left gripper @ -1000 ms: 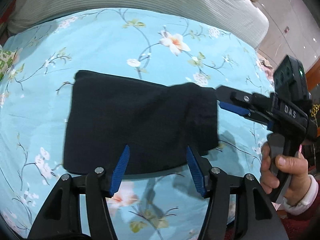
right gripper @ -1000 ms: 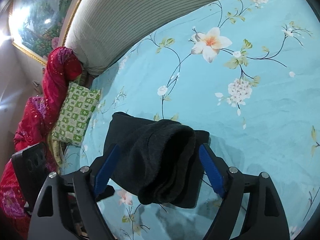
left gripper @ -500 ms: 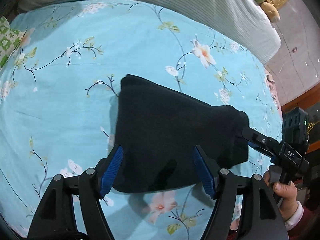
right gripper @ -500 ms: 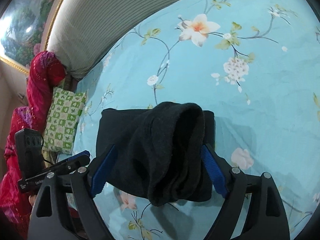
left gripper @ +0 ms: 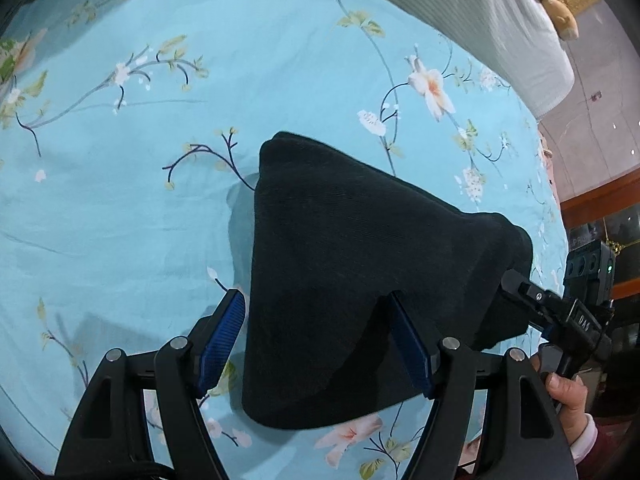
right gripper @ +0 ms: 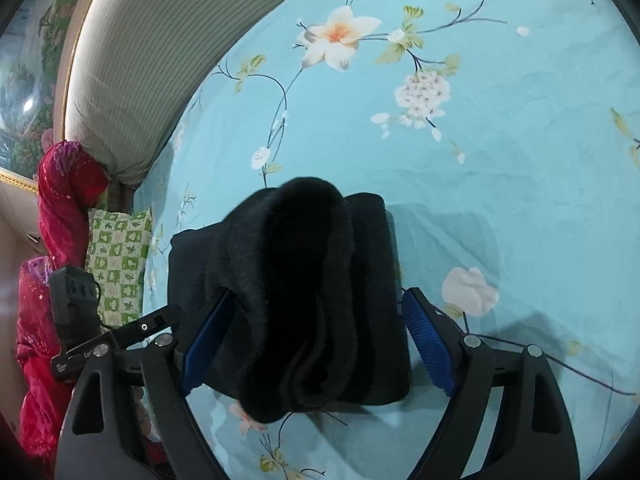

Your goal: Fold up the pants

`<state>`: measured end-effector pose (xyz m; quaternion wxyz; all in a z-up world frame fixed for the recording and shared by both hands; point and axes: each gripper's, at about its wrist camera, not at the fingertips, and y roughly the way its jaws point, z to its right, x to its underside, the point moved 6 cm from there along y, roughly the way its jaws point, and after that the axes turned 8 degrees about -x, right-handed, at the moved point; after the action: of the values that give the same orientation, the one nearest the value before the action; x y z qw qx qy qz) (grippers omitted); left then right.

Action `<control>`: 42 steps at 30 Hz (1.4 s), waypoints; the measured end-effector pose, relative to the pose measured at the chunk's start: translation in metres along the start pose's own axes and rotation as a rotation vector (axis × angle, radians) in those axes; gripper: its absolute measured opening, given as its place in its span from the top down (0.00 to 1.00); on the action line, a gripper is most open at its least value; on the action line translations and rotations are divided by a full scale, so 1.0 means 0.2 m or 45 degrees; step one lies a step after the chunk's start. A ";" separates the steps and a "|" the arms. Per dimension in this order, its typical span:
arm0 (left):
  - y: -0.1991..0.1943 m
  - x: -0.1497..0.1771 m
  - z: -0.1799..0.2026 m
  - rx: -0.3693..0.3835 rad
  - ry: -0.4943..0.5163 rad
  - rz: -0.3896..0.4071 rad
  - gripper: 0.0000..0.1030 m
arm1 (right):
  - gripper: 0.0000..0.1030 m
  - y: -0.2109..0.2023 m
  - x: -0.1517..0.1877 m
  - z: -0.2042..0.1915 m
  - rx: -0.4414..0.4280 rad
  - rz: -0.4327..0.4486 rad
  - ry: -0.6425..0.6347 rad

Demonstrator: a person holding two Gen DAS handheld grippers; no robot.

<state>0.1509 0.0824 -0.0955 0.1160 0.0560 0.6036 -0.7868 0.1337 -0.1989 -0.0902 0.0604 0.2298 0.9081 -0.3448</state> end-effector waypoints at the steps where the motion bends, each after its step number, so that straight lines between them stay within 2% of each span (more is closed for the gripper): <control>1: 0.02 0.00 -0.01 0.004 -0.010 -0.010 0.28 | 0.17 0.01 0.00 0.01 0.008 -0.011 -0.018; 4: 0.06 -0.01 -0.03 0.033 -0.042 -0.035 0.25 | 0.17 0.03 0.01 0.09 0.036 -0.027 0.008; 7: 0.09 -0.01 -0.04 0.045 -0.054 -0.041 0.24 | 0.22 0.02 0.02 0.15 -0.013 -0.021 0.069; 20: 0.17 0.01 -0.09 0.044 -0.088 -0.057 0.26 | 0.29 0.06 0.03 0.15 -0.085 -0.048 0.025; 21: 0.17 0.01 -0.09 0.039 -0.085 -0.056 0.28 | 0.31 0.06 0.03 0.15 -0.094 -0.053 0.021; 23: 0.16 0.01 -0.07 0.078 -0.079 -0.055 0.44 | 0.36 0.08 0.04 0.14 -0.112 -0.062 0.019; 24: 0.15 0.02 -0.07 0.075 -0.081 -0.050 0.45 | 0.41 0.09 0.04 0.13 -0.127 -0.067 0.021; 25: 0.14 0.02 -0.06 0.069 -0.074 -0.041 0.49 | 0.41 0.09 0.05 0.13 -0.136 -0.069 0.025; 29: 0.09 0.03 -0.03 0.071 -0.052 -0.008 0.62 | 0.54 0.06 0.05 0.09 -0.146 -0.062 -0.003; 33: 0.03 0.02 -0.02 0.095 -0.065 0.015 0.67 | 0.59 0.02 0.02 0.00 -0.197 -0.051 -0.052; 42: -0.20 -0.10 -0.11 0.106 -0.108 0.136 0.68 | 0.60 0.06 -0.12 -0.23 -0.273 -0.042 -0.168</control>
<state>0.1588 0.1151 -0.0601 0.1808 0.0595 0.5610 -0.8056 0.1630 -0.1707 -0.0569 0.1384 0.1837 0.9375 -0.2610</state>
